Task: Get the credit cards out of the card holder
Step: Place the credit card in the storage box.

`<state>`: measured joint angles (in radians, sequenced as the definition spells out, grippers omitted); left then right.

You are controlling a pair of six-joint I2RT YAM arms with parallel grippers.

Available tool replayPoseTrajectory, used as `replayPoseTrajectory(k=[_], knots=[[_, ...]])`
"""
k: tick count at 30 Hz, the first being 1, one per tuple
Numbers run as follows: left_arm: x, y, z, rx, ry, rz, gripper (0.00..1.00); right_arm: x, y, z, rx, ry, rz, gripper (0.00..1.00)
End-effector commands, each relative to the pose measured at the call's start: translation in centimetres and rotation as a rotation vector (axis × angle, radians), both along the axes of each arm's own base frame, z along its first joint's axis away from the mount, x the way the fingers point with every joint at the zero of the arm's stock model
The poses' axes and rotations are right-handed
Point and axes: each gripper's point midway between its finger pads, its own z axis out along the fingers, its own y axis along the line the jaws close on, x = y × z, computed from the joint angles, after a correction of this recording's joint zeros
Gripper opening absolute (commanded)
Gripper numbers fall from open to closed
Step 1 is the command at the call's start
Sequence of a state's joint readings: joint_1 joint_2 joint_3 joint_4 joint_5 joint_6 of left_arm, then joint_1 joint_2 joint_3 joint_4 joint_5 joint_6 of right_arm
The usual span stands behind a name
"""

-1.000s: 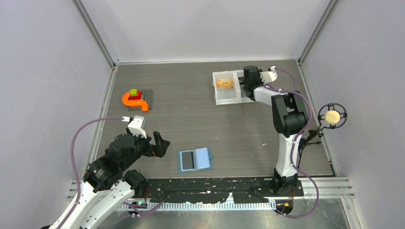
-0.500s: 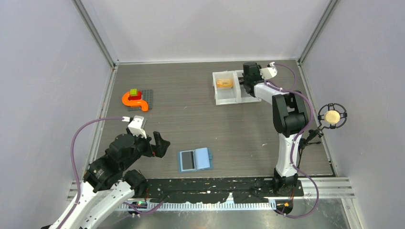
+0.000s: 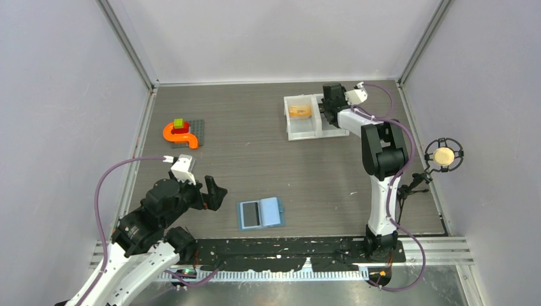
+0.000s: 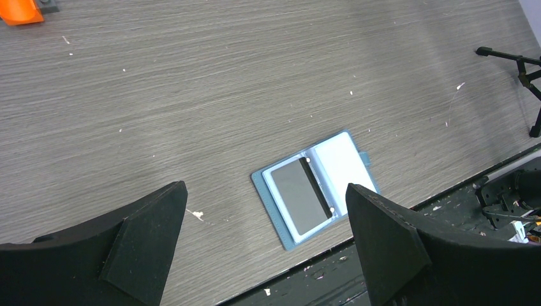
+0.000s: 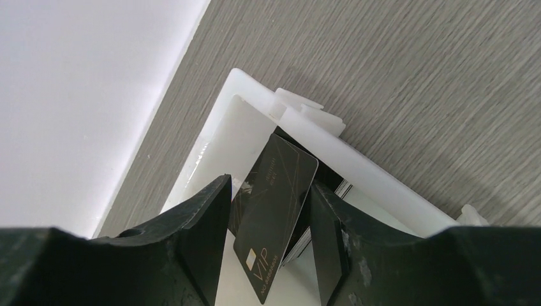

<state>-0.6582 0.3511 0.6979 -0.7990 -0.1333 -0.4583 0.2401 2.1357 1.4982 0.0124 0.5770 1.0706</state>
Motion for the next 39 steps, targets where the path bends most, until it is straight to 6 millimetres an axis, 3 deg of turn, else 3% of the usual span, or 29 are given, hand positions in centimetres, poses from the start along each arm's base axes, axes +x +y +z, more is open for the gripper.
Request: replayPoseTrajectory(k=[1,5,10,19,26,32,37,38,39], knots=[[0.3,-0.2,0.3,0.003,-0.015,-0.01,1.0,0.9,0.1,1.3,-0.014,-0.017,-0.006,0.55],[0.3,-0.2,0.3,0.008,-0.011,-0.01,1.0,0.9,0.0,1.3,-0.018,-0.014,-0.01,0.56],[0.4,-0.3,0.2,0.006,-0.01,-0.011,1.0,0.7,0.0,1.8,-0.024,-0.001,-0.005,0.66],[0.4,-0.3,0.0,0.008,-0.002,-0.009,1.0,0.0,-0.1,4.4,-0.056,0.026,0.029,0.66],[0.4,0.2,0.1,0.011,-0.011,0.011,1.0,-1.0,0.4,5.1,-0.051,0.072,0.08,0.66],[0.2,0.1,-0.2,0.001,0.014,0.022,1.0,-2.0,1.5,6.2,-0.051,0.082,0.198,0.64],[0.2,-0.7,-0.9,-0.005,0.08,0.01,0.98,-4.0,2.8,6.5,-0.073,0.099,0.349,0.6],[0.3,-1.0,-1.2,-0.003,0.099,0.01,0.97,-4.4,3.3,7.5,-0.069,0.079,0.384,0.6],[0.4,-1.2,-1.5,-0.004,0.116,0.012,0.96,-5.0,3.3,7.0,-0.092,0.088,0.418,0.59]])
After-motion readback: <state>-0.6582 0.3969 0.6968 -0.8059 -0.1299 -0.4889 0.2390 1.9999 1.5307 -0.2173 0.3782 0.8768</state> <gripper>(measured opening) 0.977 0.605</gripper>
